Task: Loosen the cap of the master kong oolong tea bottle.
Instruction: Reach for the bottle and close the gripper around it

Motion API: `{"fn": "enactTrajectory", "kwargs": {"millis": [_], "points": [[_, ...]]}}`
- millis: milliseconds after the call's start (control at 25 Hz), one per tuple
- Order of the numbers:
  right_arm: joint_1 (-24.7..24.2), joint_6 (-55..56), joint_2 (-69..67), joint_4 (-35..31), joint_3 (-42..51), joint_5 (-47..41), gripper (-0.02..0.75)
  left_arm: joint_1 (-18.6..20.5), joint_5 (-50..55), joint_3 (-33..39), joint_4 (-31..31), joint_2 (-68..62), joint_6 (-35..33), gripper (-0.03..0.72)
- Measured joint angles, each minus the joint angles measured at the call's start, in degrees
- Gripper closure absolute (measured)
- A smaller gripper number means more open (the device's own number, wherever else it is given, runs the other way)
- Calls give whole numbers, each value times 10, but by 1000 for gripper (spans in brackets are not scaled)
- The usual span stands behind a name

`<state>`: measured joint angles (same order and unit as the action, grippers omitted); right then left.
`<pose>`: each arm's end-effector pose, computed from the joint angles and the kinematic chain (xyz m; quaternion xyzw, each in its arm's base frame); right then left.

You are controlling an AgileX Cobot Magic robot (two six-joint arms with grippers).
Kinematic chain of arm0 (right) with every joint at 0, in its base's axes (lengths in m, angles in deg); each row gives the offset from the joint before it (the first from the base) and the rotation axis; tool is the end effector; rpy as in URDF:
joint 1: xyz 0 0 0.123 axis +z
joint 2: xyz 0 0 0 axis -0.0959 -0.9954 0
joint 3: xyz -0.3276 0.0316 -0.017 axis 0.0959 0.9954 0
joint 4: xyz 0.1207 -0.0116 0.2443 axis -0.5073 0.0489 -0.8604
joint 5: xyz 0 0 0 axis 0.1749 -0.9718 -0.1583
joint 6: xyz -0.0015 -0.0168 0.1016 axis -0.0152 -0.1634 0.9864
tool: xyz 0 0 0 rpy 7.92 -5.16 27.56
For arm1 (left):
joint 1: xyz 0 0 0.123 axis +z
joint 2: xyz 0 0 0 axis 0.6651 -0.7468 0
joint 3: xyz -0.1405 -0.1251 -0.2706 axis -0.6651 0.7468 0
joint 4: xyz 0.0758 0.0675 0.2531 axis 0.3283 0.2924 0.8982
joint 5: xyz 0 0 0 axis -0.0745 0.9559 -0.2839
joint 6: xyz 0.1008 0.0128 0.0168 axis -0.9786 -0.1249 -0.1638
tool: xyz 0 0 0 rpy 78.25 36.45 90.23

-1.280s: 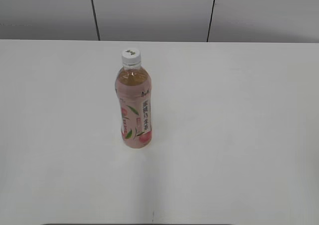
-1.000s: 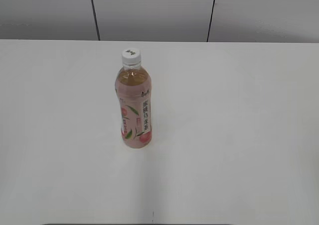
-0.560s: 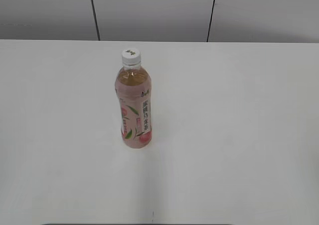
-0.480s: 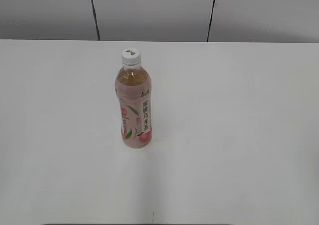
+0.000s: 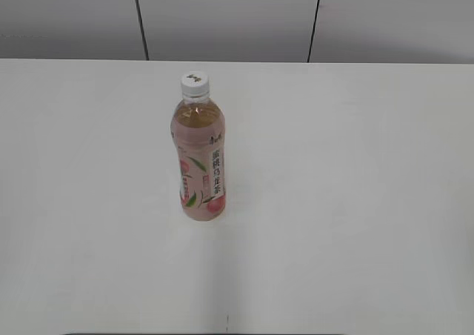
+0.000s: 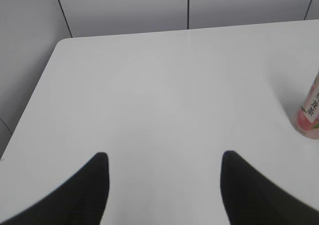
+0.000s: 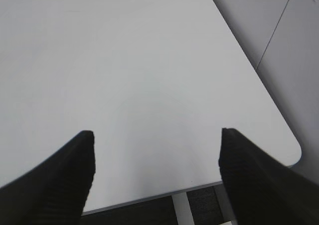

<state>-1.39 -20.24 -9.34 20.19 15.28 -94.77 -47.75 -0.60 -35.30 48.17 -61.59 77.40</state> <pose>-0.0250 -0.0003 0.2826 0.0354 0.8569 -0.0594 0.5108 -0.0277 0.0152 0.3046 -0.0159 0.8242 0.0013 0.5661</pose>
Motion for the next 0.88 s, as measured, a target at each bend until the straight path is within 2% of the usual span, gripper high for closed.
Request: {"fn": "enactTrajectory", "kwargs": {"millis": [360, 440, 680, 880], "points": [[35, 0, 0, 0, 0, 0, 152, -4, 0, 0, -5, 0, -1, 257], [50, 0, 0, 0, 0, 0, 152, -12, -1, 0, -19, -7, -20, 257], [61, 0, 0, -1, 0, 0, 152, -16, -14, -3, -98, -57, -121, 257], [68, -49, -7, -53, 0, 0, 152, -17, -135, -13, -237, -104, -218, 257]]}}
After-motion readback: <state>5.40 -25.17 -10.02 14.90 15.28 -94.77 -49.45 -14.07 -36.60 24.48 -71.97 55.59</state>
